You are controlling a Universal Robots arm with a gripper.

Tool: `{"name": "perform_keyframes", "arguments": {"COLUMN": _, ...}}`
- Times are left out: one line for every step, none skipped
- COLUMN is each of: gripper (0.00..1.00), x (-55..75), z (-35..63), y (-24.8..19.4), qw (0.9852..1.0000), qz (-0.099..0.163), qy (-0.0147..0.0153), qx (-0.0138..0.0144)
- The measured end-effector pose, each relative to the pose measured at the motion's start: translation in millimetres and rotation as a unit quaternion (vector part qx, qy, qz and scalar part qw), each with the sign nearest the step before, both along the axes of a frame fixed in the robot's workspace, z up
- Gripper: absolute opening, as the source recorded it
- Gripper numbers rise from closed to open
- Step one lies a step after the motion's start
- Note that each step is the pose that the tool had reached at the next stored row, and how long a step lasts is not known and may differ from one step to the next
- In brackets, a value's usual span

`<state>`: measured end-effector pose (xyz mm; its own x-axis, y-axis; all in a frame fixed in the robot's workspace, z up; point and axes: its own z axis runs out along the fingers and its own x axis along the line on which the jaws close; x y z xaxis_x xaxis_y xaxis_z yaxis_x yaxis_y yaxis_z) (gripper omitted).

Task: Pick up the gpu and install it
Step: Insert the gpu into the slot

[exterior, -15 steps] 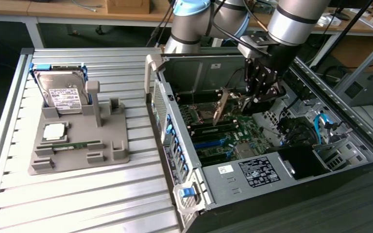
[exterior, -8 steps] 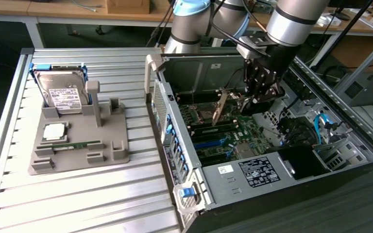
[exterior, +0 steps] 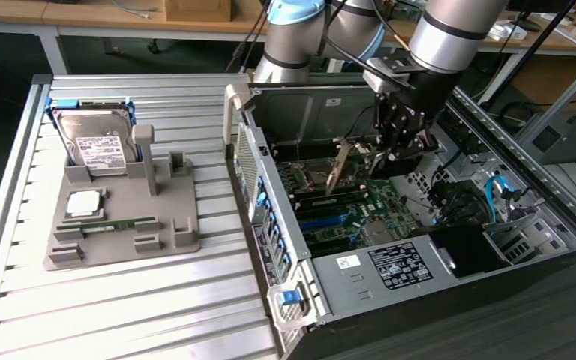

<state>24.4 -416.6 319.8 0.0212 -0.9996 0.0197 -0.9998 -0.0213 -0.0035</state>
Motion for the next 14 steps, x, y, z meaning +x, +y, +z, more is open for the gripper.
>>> {"name": "perform_keyframes", "arguments": {"gripper": 0.27, "x": -0.3, "z": -0.1, "y": -0.1, "qw": 1.0, "qz": 0.0, "qy": 0.0, "qx": 0.0}}
{"name": "perform_keyframes", "arguments": {"gripper": 0.27, "x": -0.6, "z": -0.3, "y": -0.2, "qw": 1.0, "qz": 0.0, "qy": 0.0, "qx": 0.0}}
{"name": "perform_keyframes", "arguments": {"gripper": 0.27, "x": -0.9, "z": -0.4, "y": -0.3, "qw": 1.0, "qz": 0.0, "qy": 0.0, "qx": 0.0}}
{"name": "perform_keyframes", "arguments": {"gripper": 0.27, "x": -1.2, "z": -0.6, "y": -0.5, "qw": 1.0, "qz": 0.0, "qy": 0.0, "qx": 0.0}}
{"name": "perform_keyframes", "arguments": {"gripper": 0.27, "x": -1.5, "z": -0.7, "y": -0.6, "qw": 1.0, "qz": 0.0, "qy": 0.0, "qx": 0.0}}
{"name": "perform_keyframes", "arguments": {"gripper": 0.27, "x": -1.9, "z": -0.9, "y": -0.7, "qw": 1.0, "qz": 0.0, "qy": 0.0, "qx": 0.0}}
{"name": "perform_keyframes", "arguments": {"gripper": 0.27, "x": -2.6, "z": -1.2, "y": -1.0, "qw": 1.0, "qz": 0.0, "qy": 0.0, "qx": 0.0}}
{"name": "perform_keyframes", "arguments": {"gripper": 0.27, "x": -3.1, "z": -1.3, "y": -1.2, "qw": 1.0, "qz": 0.0, "qy": 0.0, "qx": 0.0}}
{"name": "perform_keyframes", "arguments": {"gripper": 0.27, "x": -3.5, "z": -1.5, "y": -1.3, "qw": 1.0, "qz": 0.0, "qy": 0.0, "qx": 0.0}}
{"name": "perform_keyframes", "arguments": {"gripper": 0.27, "x": -3.8, "z": -1.6, "y": -1.4, "qw": 1.0, "qz": 0.0, "qy": 0.0, "qx": 0.0}}
{"name": "perform_keyframes", "arguments": {"gripper": 0.27, "x": -4.1, "z": -1.7, "y": -1.5, "qw": 1.0, "qz": 0.0, "qy": 0.0, "qx": 0.0}}
{"name": "perform_keyframes", "arguments": {"gripper": 0.27, "x": -4.4, "z": -1.9, "y": -1.6, "qw": 1.0, "qz": 0.0, "qy": 0.0, "qx": 0.0}}
{"name": "perform_keyframes", "arguments": {"gripper": 0.27, "x": -4.7, "z": -2.0, "y": -1.7, "qw": 1.0, "qz": 0.0, "qy": 0.0, "qx": 0.0}}
{"name": "perform_keyframes", "arguments": {"gripper": 0.27, "x": -5.0, "z": -2.1, "y": -1.8, "qw": 1.0, "qz": 0.0, "qy": 0.0, "qx": 0.0}}
